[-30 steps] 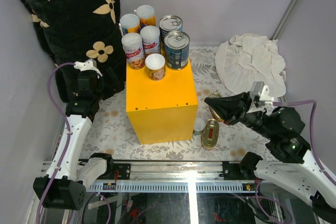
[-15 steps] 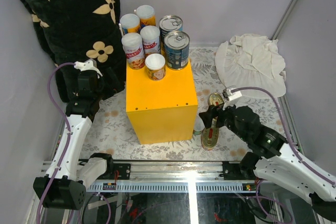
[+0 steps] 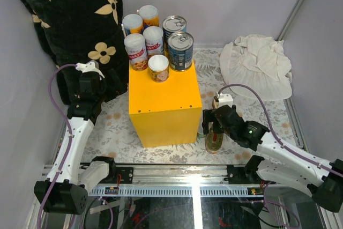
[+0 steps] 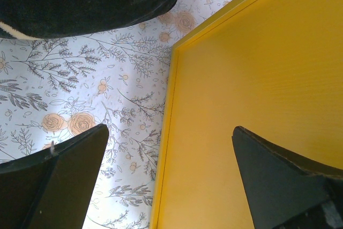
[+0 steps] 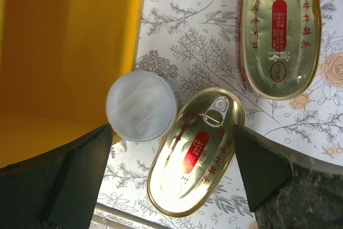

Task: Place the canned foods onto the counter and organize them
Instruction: Pick up the canned food from the center of the board.

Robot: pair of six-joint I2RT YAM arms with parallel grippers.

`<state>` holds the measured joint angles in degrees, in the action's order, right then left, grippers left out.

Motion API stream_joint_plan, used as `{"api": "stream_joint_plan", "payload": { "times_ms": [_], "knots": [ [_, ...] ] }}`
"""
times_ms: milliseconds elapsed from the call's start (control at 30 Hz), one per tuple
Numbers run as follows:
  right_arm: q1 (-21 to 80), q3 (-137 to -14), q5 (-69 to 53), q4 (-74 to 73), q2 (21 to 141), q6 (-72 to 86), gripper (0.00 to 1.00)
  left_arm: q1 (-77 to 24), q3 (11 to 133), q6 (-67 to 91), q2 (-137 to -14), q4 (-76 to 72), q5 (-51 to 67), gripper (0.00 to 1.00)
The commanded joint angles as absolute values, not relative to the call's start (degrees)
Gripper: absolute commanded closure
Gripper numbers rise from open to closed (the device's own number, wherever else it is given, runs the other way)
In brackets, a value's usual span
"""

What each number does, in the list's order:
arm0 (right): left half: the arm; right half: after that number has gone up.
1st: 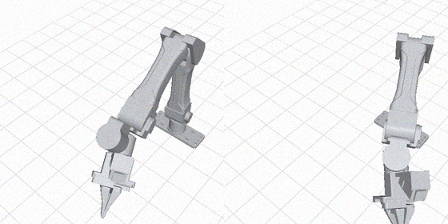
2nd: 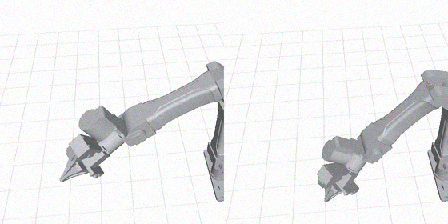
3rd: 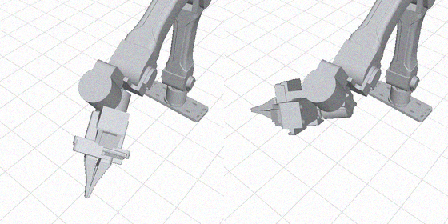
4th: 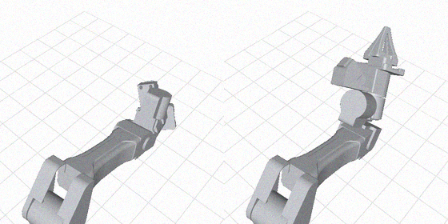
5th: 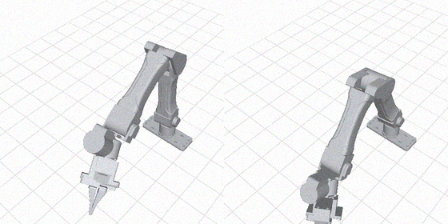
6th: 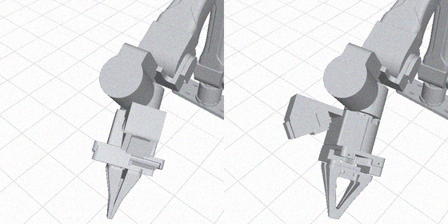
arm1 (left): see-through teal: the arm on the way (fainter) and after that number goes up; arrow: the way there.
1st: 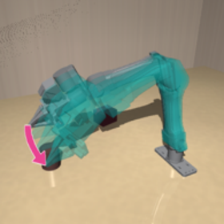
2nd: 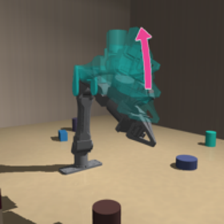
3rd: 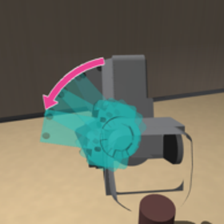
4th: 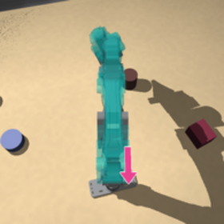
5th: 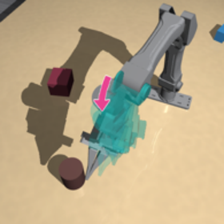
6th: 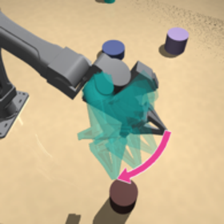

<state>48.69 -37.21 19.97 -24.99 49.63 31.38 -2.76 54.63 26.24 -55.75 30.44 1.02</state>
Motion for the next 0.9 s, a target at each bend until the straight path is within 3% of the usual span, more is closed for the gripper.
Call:
{"api": "stream_joint_plan", "payload": {
  "times_ms": [0, 400, 733, 867],
  "knots": [
    [48.07, -39.75, 19.13, -22.45, 53.74, 32.83, 0.0, -2.3, 54.32, 25.14, -55.68, 28.56, 1.07, 0.0],
    [44.95, -35.87, 6.58, -9.05, 62.06, 31.36, 0.0, -2.33, 54.18, 24.92, -55.9, 28.74, 0.94, 0.0],
    [43.34, -34.64, 8.06, -7.89, 67.69, 32.11, 0.0, -2.32, 54.31, 24.73, -56.3, 28.74, 0.89, 0.0],
    [42.04, -34.23, 9.65, -9.35, 66.42, 31.2, 0.04, -2.34, 54.34, 24.7, -56.57, 28.74, 0.92, 0.0]
  ]
}}
